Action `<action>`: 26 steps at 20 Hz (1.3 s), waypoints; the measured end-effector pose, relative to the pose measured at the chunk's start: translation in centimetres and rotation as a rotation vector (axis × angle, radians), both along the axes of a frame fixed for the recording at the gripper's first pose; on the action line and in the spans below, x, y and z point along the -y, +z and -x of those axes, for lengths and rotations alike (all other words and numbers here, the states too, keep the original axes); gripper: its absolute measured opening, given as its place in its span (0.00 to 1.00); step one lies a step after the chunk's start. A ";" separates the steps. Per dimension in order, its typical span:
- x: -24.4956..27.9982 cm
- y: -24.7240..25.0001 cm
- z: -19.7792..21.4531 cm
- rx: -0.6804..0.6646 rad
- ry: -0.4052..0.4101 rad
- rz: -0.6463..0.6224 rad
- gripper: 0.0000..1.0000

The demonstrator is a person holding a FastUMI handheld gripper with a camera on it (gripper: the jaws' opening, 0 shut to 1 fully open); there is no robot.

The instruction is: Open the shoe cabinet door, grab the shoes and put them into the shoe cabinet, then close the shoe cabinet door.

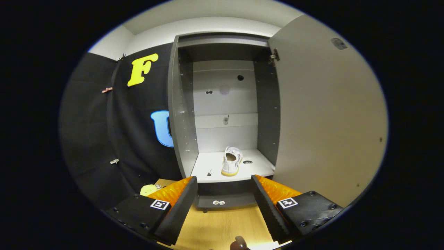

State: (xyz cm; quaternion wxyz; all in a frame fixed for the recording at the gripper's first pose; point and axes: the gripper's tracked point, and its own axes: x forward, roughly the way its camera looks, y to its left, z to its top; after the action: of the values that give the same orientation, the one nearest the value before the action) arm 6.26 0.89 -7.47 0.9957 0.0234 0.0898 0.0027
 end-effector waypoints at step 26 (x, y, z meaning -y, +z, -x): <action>26.4 4.9 15.1 0.113 -0.064 0.012 0.97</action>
State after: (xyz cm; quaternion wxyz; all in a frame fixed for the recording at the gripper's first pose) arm -8.84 -25.52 -2.61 0.9989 0.0198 0.0329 -0.0283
